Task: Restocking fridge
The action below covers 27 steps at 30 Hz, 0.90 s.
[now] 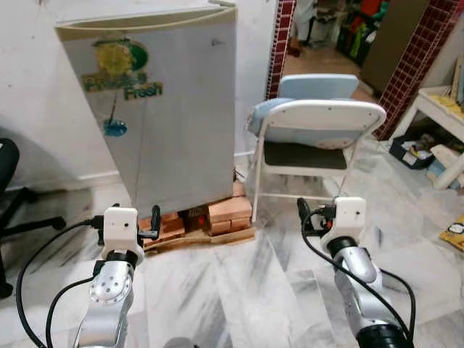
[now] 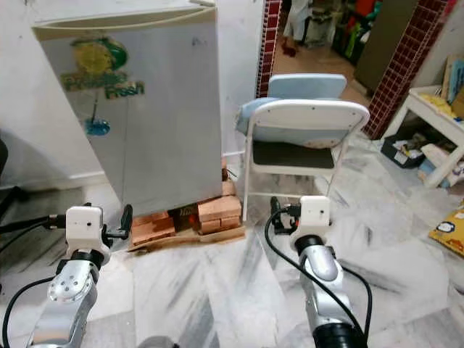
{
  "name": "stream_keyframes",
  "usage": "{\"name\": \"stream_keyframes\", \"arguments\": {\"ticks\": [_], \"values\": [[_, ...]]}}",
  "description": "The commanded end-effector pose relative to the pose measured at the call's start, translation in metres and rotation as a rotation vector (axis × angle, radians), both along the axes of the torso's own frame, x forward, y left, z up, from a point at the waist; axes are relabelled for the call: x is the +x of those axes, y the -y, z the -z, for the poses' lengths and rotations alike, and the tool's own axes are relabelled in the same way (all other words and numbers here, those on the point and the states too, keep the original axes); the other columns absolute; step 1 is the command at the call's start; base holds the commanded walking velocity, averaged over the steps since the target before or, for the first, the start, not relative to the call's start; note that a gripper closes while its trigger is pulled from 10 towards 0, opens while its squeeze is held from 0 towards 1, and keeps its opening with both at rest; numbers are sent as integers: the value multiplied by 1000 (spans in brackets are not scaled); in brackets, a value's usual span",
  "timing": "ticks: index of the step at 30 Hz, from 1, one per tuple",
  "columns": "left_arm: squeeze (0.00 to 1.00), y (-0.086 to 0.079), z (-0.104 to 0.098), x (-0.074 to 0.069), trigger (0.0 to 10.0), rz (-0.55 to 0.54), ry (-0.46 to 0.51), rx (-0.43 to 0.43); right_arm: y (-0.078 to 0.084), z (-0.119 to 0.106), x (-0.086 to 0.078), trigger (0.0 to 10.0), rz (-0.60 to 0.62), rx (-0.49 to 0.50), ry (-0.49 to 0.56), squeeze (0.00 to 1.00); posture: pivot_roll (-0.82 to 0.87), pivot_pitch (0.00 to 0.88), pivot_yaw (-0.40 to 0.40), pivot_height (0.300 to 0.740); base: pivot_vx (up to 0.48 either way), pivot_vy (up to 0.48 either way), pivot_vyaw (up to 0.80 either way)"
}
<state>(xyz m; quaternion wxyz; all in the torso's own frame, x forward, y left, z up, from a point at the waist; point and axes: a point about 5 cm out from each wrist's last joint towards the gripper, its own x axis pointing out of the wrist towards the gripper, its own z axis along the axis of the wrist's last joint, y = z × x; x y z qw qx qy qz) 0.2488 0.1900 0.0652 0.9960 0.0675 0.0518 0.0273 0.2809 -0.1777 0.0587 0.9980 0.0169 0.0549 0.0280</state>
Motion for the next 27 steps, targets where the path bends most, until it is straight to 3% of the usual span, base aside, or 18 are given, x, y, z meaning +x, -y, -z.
{"name": "stream_keyframes", "arguments": {"ticks": [1,12,23,27], "values": [[0,-4,-1,-2,10000,-6,-3,8,-8,-6,5,10000,-20,9,28,0,89,0,-35,740,0,480,0],[0,-6,8,-16,10000,-8,-34,25,-3,0,-6,10000,24,7,13,0,92,0,-39,740,0,480,0],[0,-5,4,-15,10000,5,-5,29,-2,-2,-5,10000,53,-25,13,0,89,0,-40,740,0,467,0],[0,-10,3,-20,10000,0,8,55,4,-2,-7,10000,74,-42,9,0,95,0,-49,740,0,0,0]]}}
